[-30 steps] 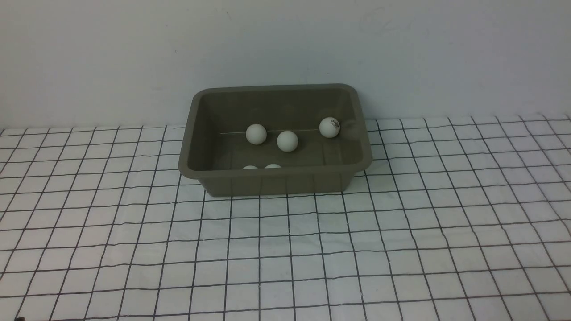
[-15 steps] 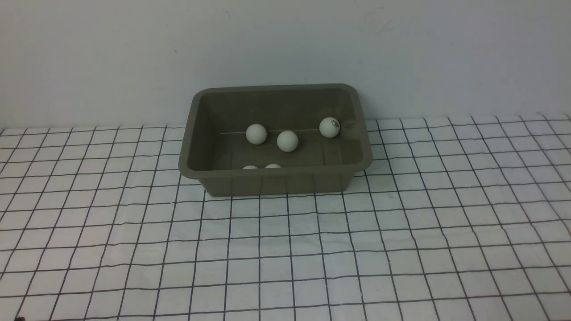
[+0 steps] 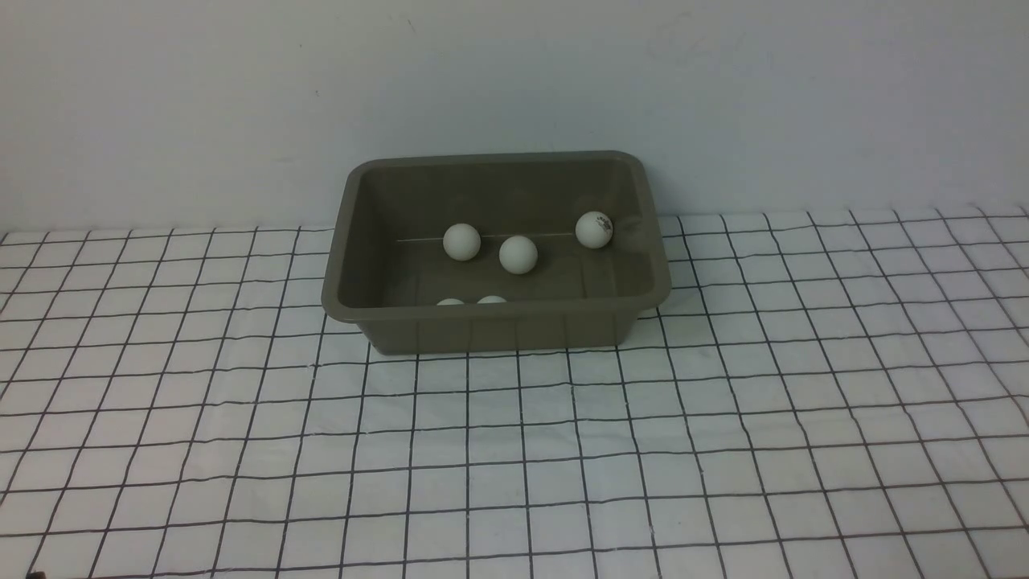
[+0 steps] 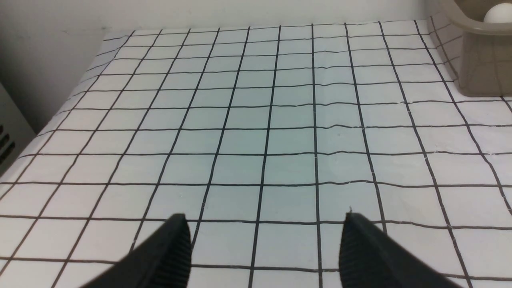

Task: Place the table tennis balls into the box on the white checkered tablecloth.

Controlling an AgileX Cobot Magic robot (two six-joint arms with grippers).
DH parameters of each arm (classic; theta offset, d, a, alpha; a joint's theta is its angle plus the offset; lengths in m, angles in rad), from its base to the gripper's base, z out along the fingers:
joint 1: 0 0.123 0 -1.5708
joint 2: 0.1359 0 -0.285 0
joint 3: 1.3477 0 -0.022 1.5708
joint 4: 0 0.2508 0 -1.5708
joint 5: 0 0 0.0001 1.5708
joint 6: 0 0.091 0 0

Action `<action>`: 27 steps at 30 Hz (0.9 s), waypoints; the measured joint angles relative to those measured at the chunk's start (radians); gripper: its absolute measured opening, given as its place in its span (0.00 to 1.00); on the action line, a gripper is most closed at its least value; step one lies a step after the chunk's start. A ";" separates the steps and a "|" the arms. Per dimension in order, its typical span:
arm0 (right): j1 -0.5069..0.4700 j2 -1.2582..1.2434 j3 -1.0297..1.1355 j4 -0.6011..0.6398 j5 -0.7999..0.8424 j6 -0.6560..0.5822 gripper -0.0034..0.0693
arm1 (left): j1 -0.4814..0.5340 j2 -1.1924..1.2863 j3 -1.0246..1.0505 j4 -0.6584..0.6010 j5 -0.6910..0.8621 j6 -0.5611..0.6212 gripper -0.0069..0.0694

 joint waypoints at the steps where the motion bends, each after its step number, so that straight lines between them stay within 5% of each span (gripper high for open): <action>1: 0.000 0.000 0.000 0.000 0.000 0.000 0.70 | 0.000 0.000 0.000 0.000 0.000 0.001 0.68; 10: 0.000 0.000 0.000 -0.075 -0.004 0.119 0.70 | 0.000 0.000 0.000 0.000 0.000 0.003 0.68; 12: 0.020 0.000 0.000 -0.206 -0.021 0.317 0.70 | 0.000 0.000 0.000 0.000 0.000 0.003 0.68; 17: 0.107 0.000 0.016 -0.325 -0.043 0.469 0.70 | 0.000 0.000 0.000 0.000 0.000 0.004 0.68; 27: 0.138 -0.001 0.038 -0.335 -0.084 0.481 0.70 | 0.000 0.000 0.000 0.000 0.000 0.004 0.68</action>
